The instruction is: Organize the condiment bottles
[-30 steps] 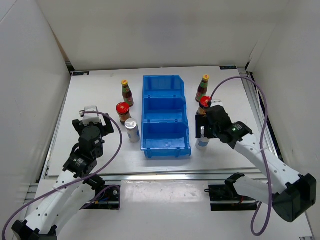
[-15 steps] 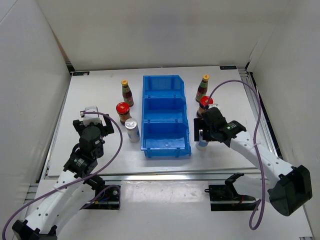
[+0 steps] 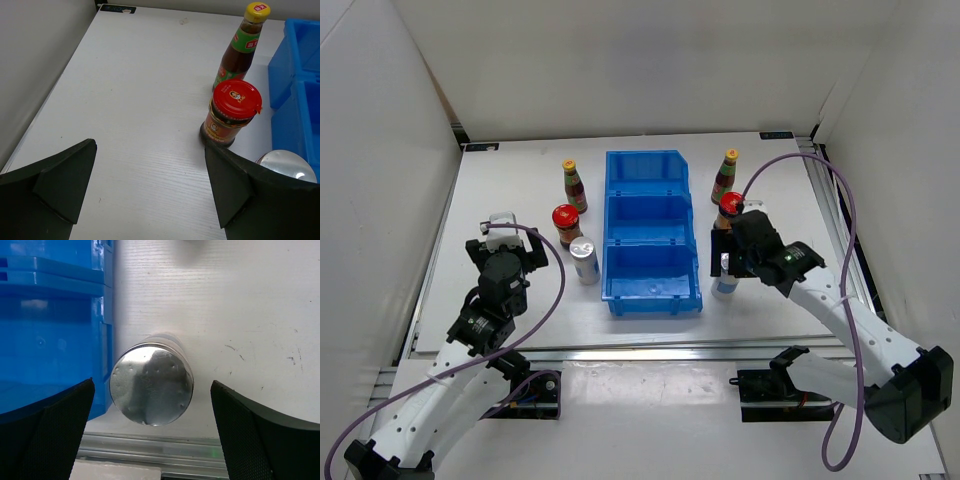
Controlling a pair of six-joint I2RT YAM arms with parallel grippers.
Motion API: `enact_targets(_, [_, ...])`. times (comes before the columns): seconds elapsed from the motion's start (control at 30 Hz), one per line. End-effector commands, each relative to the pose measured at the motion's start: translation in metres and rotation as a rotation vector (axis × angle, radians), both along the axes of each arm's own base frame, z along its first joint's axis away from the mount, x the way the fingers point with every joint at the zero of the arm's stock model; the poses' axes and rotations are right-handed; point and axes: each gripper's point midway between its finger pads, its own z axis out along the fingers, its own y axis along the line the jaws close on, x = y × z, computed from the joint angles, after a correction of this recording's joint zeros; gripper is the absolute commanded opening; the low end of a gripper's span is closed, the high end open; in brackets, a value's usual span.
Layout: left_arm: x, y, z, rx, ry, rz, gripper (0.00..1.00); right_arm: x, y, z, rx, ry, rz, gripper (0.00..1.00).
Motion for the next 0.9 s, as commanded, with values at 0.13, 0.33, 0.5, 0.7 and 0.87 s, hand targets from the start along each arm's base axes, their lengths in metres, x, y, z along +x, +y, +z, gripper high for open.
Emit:
enact_targets(0.13, [0.000, 0.000, 0.003, -0.006, -0.016, 0.000, 1.00, 0.003, -0.007, 0.023, -0.004, -0.079, -0.049, 1.00])
enact_targets(0.33, [0.000, 0.001, 0.003, 0.003, -0.014, -0.001, 1.00, 0.005, -0.007, 0.035, 0.008, -0.117, -0.049, 1.00])
enact_targets(0.5, [0.000, 0.001, 0.003, 0.003, -0.014, -0.001, 1.00, 0.008, -0.008, 0.046, 0.010, -0.147, -0.051, 1.00])
enact_targets(0.7, [0.000, 0.001, 0.003, 0.003, -0.014, -0.001, 1.00, 0.029, -0.008, 0.125, 0.100, -0.372, -0.085, 1.00])
enact_targets(0.87, [0.000, 0.001, 0.003, 0.003, -0.014, -0.001, 1.00, 0.040, 0.007, 0.196, 0.288, -0.549, -0.086, 0.00])
